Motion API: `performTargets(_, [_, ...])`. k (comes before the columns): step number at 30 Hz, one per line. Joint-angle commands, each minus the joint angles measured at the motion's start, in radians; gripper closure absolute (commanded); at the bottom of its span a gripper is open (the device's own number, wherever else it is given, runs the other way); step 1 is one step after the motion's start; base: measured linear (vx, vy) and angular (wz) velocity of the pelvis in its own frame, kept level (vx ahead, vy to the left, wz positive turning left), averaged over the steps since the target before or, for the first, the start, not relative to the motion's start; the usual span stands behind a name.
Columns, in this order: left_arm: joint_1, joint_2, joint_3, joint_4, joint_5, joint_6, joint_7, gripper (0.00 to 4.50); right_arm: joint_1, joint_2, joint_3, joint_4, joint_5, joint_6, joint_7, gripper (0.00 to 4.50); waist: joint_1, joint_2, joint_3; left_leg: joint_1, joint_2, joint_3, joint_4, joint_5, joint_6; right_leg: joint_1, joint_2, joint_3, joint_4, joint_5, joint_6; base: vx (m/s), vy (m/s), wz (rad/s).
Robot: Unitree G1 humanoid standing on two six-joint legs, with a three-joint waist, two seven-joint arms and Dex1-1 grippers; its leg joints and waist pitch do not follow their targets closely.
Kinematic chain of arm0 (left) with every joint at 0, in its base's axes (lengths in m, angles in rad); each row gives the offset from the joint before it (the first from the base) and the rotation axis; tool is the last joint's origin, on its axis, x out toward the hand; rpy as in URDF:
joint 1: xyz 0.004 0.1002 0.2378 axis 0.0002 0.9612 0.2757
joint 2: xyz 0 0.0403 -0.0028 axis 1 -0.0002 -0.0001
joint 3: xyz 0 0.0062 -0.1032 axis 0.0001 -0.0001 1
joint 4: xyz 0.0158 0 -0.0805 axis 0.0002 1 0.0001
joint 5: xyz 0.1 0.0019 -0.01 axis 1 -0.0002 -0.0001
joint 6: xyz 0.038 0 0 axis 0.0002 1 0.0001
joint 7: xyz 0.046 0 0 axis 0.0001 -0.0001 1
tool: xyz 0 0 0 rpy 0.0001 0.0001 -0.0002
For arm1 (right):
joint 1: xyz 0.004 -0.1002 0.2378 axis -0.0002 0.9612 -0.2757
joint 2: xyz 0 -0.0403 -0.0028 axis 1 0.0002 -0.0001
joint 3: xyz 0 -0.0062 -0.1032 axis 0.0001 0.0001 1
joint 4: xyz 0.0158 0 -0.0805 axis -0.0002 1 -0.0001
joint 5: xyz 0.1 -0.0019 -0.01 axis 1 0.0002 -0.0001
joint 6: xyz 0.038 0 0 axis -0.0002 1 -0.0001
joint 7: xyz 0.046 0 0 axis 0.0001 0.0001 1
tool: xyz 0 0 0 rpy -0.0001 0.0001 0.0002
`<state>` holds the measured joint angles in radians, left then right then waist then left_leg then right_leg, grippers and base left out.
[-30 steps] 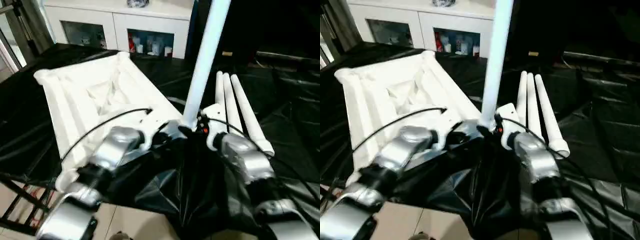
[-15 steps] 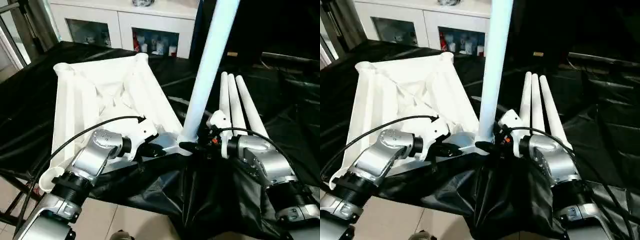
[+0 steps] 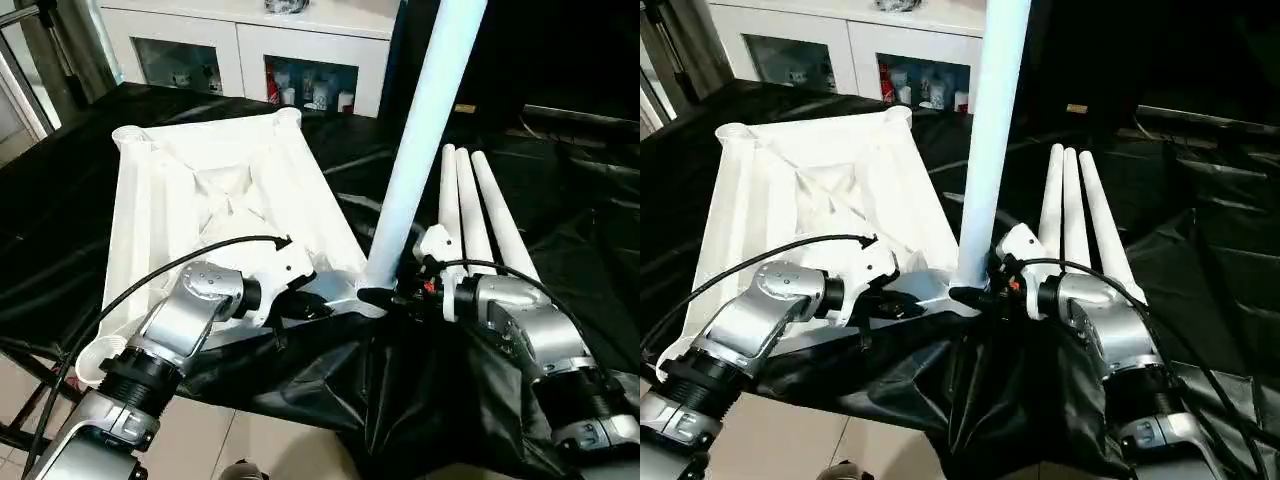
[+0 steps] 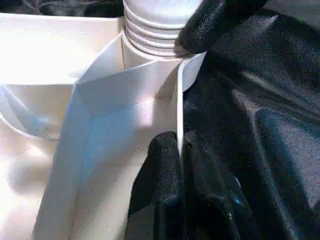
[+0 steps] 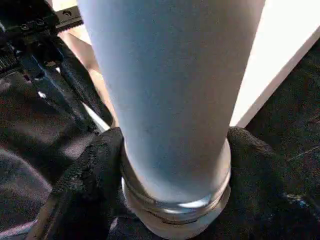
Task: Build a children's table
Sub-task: Rotate leg to tighten
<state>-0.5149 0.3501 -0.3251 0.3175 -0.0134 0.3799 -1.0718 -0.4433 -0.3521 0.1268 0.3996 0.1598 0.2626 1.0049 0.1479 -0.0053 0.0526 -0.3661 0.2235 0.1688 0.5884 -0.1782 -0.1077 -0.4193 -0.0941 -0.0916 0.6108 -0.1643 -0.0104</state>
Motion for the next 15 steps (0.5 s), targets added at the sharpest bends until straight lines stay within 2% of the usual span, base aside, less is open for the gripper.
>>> performTargets(1, [-0.022,-0.036,0.002,-0.036,-0.028,-0.014,0.019,4.50,0.009,0.021,0.013,-0.016,0.008,0.011,-0.022,1.75,-0.002,-0.009,-0.071,0.003,0.003,0.009,-0.066,-0.164,0.040,0.065,-0.045,0.045,-0.066,-0.210,-0.184,0.000,0.000,0.00])
performTargets(2, [-0.042,-0.067,0.012,0.001,-0.016,-0.002,0.072,4.50,0.000,0.046,-0.001,0.015,-0.010,0.011,-0.093,1.75,-0.003,0.003,-0.070,0.002,0.003,0.006,-0.068,-0.169,0.034,0.064,-0.046,0.044,-0.066,-0.223,-0.182,0.000,0.000,0.00])
performTargets(3, [-0.060,-0.090,0.017,0.031,-0.005,0.003,0.111,4.50,-0.010,0.070,-0.016,0.046,-0.020,0.014,-0.155,1.75,-0.006,-0.004,-0.069,0.004,0.001,0.009,-0.068,-0.180,0.027,0.062,-0.044,0.044,-0.072,-0.242,-0.174,0.000,0.000,0.00])
performTargets(4, [-0.060,-0.090,0.017,0.031,-0.005,0.003,0.111,4.50,-0.010,0.070,-0.016,0.046,-0.020,0.014,-0.155,1.75,-0.006,-0.004,-0.068,0.006,0.000,0.009,-0.069,-0.190,0.023,0.061,-0.044,0.044,-0.075,-0.265,-0.170,0.000,0.000,0.00])
performTargets(5, [-0.069,-0.101,0.019,0.047,0.002,0.004,0.132,4.50,-0.016,0.082,-0.025,0.063,-0.025,0.017,-0.189,1.75,-0.007,-0.005,-0.069,0.003,-0.001,0.008,-0.070,-0.194,0.014,0.065,-0.047,0.043,-0.077,-0.293,-0.159,0.000,0.000,0.00])
performTargets(6, [-0.125,-0.168,0.044,0.139,0.026,0.014,0.259,4.50,-0.040,0.143,-0.058,0.121,-0.035,0.035,-0.324,1.75,-0.010,-0.004,-0.068,0.005,-0.002,0.008,-0.070,-0.193,0.008,0.060,-0.044,0.043,-0.079,-0.305,-0.152,0.000,0.000,0.00])
performTargets(7, [-0.139,-0.185,0.052,0.161,0.030,0.017,0.291,4.50,-0.046,0.158,-0.065,0.134,-0.037,0.039,-0.357,1.75,-0.012,-0.003,-0.065,0.008,-0.004,0.010,-0.070,-0.210,0.005,0.056,-0.043,0.042,-0.085,-0.333,-0.147,0.000,0.000,0.00])
performTargets(8, [-0.182,-0.235,0.075,0.225,0.036,0.029,0.379,4.50,-0.062,0.207,-0.081,0.168,-0.043,0.051,-0.448,1.75,-0.010,-0.005,-0.067,0.010,-0.004,0.009,-0.069,-0.215,-0.001,0.060,-0.046,0.041,-0.086,-0.351,-0.141,0.000,0.000,0.00])
performTargets(9, [-0.197,-0.254,0.084,0.247,0.035,0.035,0.408,4.50,-0.068,0.226,-0.085,0.180,-0.044,0.054,-0.480,1.76,-0.009,-0.005,-0.070,0.010,-0.007,0.007,-0.068,-0.203,-0.010,0.060,-0.047,0.042,-0.087,-0.357,-0.130,0.000,0.000,0.00])
performTargets(11, [-0.225,-0.286,0.101,0.285,0.034,0.038,0.466,4.50,-0.079,0.261,-0.088,0.199,-0.049,0.053,-0.529,1.76,-0.009,-0.005,-0.070,0.006,-0.006,0.007,-0.068,-0.204,-0.001,0.060,-0.046,0.041,-0.088,-0.346,-0.125,0.000,0.000,0.00])
performTargets(12, [-0.254,-0.318,0.108,0.325,0.041,0.031,0.522,4.50,-0.102,0.304,-0.098,0.236,-0.057,0.048,-0.614,1.76,-0.008,-0.002,-0.070,0.005,-0.007,0.005,-0.069,-0.204,0.004,0.061,-0.048,0.040,-0.089,-0.348,-0.122,0.000,0.000,0.00])
performTargets(14, [-0.259,-0.323,0.109,0.331,0.042,0.030,0.531,4.50,-0.106,0.310,-0.100,0.242,-0.058,0.048,-0.628,1.76,-0.009,-0.003,-0.073,0.005,-0.008,0.005,-0.068,-0.191,0.001,0.060,-0.046,0.041,-0.086,-0.332,-0.124,0.000,0.000,0.00])
performTargets(15, [-0.289,-0.355,0.115,0.374,0.052,0.000,0.578,4.50,-0.140,0.347,-0.100,0.298,-0.084,0.017,-0.710,1.76,-0.009,0.002,-0.074,0.001,-0.007,0.005,-0.067,-0.172,0.006,0.059,-0.045,0.041,-0.080,-0.275,-0.139,0.000,0.000,0.00])
